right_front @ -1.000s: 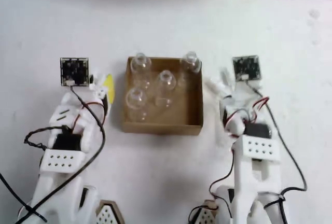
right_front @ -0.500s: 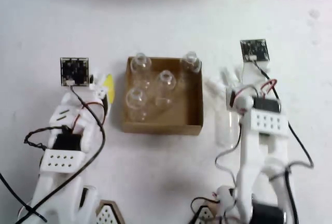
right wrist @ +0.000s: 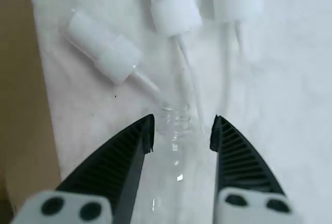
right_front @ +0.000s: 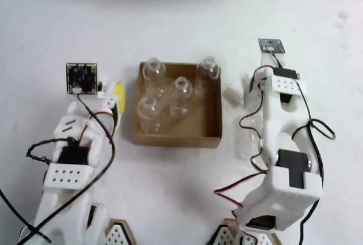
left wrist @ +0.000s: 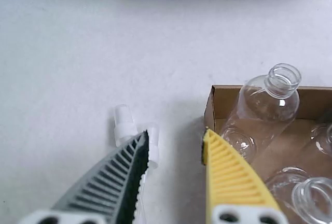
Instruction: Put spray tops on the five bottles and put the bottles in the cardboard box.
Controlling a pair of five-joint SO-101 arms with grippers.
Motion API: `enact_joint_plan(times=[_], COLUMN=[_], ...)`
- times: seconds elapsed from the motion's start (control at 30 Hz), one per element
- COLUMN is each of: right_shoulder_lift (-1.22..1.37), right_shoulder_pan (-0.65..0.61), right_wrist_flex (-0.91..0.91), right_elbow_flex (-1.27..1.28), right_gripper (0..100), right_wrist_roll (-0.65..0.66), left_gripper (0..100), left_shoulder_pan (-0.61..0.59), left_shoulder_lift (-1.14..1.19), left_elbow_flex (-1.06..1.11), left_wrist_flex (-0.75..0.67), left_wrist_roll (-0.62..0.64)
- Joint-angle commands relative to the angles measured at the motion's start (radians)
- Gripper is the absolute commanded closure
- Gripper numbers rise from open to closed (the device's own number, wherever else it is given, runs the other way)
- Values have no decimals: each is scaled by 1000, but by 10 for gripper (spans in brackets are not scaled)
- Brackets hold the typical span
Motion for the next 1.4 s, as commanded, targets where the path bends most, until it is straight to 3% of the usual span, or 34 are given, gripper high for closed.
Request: enact_joint_plan(times=[0.0,0.3,0.67,0.97,1.1,1.27,1.37], right_shoulder_lift=[8,12,67,64,28,27,27], right_shoulder_pan=[-38,-18,-16,-1,1,1,1], right_wrist_flex=[12,5,4,-16,-10,-10,-10], right_elbow_flex=[-43,-23,-28,-31,-29,-26,-26], right_gripper=[840,936,831,957,945,837,838], right_wrist_roll=[-8,-12,-6,-8,-12,-8,-8], left_gripper=[838,838,838,838,838,838,838], left_shoulder_pan=[8,8,8,8,10,10,10], left_shoulder_lift=[-27,-27,-27,-27,-27,-27,-27], left_elbow_flex=[0,0,0,0,0,0,0], left_wrist_flex=[-25,-26,-23,-23,-23,-23,-23], left_wrist_roll=[-14,-14,-14,-14,-14,-14,-14])
